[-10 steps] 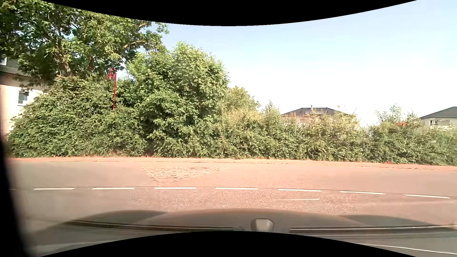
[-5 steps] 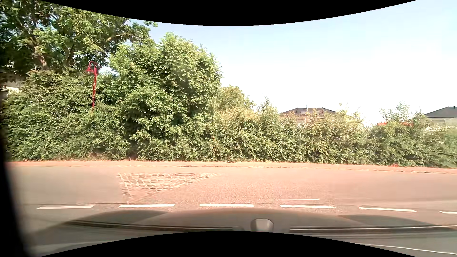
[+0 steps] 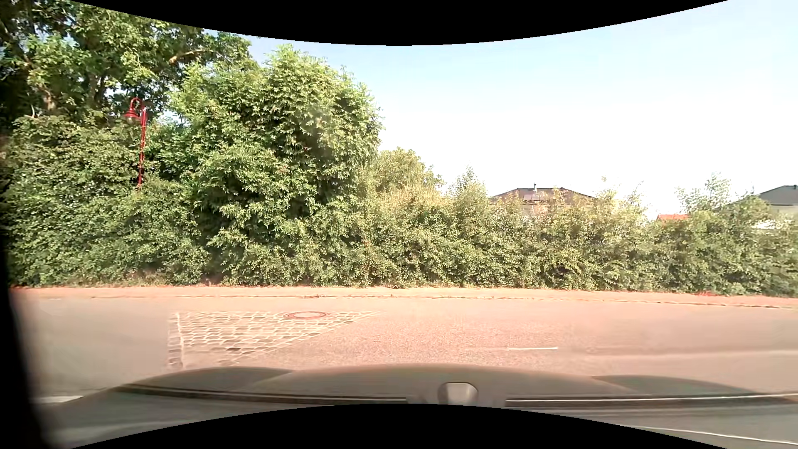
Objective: Follow the waypoints while adhering to traffic rules and regulations
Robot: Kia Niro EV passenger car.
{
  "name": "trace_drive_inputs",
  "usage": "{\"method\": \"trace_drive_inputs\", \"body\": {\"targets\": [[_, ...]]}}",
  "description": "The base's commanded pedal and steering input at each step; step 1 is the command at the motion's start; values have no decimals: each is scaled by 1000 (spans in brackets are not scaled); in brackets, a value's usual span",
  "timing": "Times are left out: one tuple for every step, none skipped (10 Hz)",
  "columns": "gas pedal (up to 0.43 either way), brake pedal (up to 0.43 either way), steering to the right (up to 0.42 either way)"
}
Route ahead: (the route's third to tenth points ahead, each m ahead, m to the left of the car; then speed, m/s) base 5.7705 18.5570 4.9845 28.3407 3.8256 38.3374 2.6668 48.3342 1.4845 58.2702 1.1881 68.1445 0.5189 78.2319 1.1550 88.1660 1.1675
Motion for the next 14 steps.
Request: {"method": "trace_drive_inputs", "body": {"targets": [[0,226,13],[0,195,12],[0,140,12],[0,91,12],[0,73,12],[0,67,12],[0,67,12],[0,67,12],[0,73,12],[0,73,12],[0,79,12],[0,85,12],[0,85,8],[0,85,-1]]}}
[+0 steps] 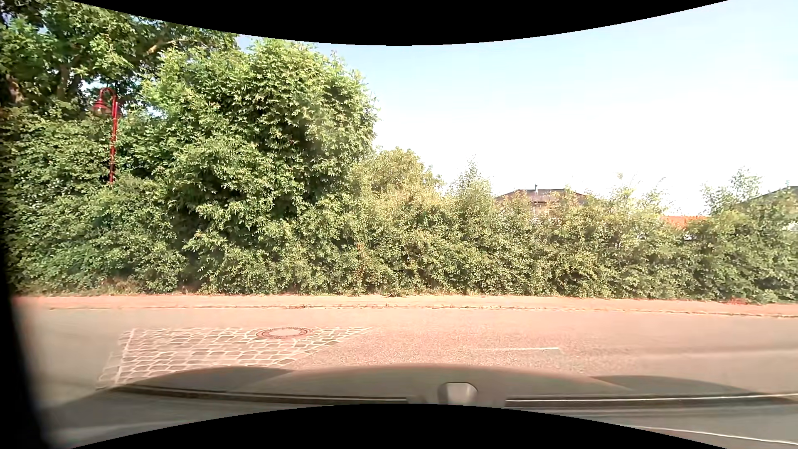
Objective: Follow the waypoints while adhering to traffic rules and regulations
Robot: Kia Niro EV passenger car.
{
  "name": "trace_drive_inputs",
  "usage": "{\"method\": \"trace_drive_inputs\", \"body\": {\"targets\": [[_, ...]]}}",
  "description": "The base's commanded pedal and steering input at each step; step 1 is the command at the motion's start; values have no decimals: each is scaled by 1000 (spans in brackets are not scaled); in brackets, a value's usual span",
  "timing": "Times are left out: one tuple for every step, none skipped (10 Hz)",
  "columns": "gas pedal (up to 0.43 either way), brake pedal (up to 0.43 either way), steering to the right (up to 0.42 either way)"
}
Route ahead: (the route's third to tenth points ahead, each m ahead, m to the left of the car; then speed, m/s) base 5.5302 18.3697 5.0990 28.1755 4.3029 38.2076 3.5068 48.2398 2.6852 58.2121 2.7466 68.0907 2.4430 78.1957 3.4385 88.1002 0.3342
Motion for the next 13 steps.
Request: {"method": "trace_drive_inputs", "body": {"targets": [[0,12,-13],[0,6,-30],[0,6,-48],[0,6,-75],[0,6,-111],[39,6,-144],[59,12,-185],[118,12,-232],[157,6,-276],[220,6,-324],[240,6,-369],[260,6,-411],[268,12,-445]]}}
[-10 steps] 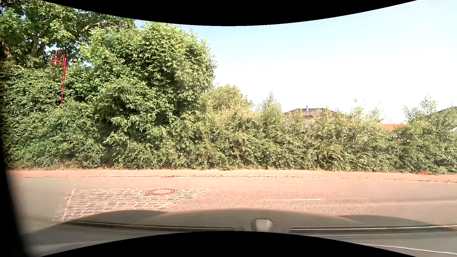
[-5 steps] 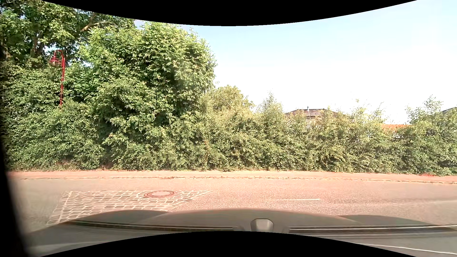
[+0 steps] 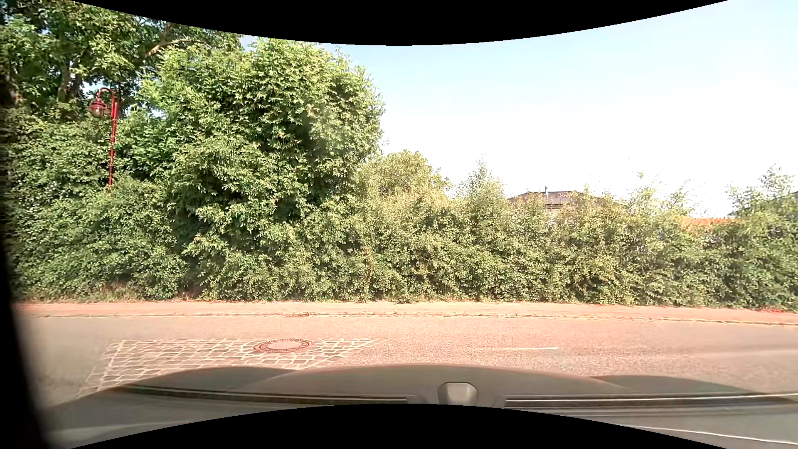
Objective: Follow the waypoints while adhering to traffic rules and regulations
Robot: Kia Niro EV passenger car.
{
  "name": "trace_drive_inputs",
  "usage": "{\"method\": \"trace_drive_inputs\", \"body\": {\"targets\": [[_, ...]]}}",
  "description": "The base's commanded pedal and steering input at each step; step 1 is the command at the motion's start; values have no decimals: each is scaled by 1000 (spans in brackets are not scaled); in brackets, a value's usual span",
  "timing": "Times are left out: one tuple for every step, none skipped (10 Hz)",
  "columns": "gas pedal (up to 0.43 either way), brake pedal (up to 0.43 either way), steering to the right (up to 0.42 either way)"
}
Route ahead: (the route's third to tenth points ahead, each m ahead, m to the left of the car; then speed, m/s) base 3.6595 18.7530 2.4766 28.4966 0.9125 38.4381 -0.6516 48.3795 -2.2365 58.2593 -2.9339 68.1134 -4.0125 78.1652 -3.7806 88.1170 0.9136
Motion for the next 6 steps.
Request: {"method": "trace_drive_inputs", "body": {"targets": [[268,6,-480],[268,6,-511],[268,12,-537],[268,6,-569],[268,6,-596],[268,6,-617]]}}
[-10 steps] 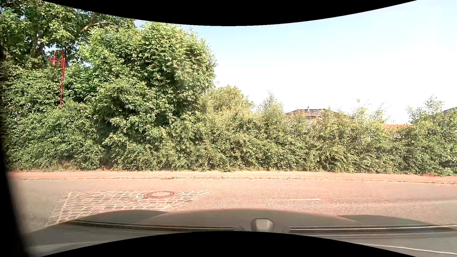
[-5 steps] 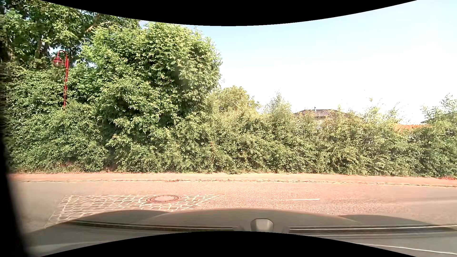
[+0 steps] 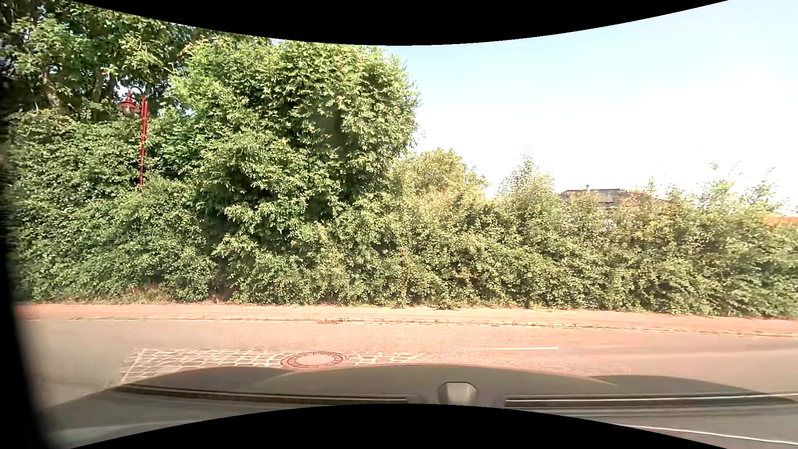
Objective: Follow the waypoints while adhering to traffic rules and regulations
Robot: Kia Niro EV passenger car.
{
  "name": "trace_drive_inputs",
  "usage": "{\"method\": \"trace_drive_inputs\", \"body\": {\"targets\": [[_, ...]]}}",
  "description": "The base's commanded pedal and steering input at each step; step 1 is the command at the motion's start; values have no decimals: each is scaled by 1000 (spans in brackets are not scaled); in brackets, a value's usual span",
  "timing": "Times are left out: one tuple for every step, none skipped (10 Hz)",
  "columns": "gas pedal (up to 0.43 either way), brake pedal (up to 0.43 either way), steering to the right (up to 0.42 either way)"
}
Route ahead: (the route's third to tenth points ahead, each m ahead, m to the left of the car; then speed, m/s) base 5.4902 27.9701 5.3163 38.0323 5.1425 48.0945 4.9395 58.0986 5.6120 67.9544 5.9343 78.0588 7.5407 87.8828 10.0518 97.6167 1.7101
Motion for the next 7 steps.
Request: {"method": "trace_drive_inputs", "body": {"targets": [[268,6,-656],[268,12,-699],[268,6,-726],[268,6,-758],[268,6,-775],[268,6,-788],[268,6,-795]]}}
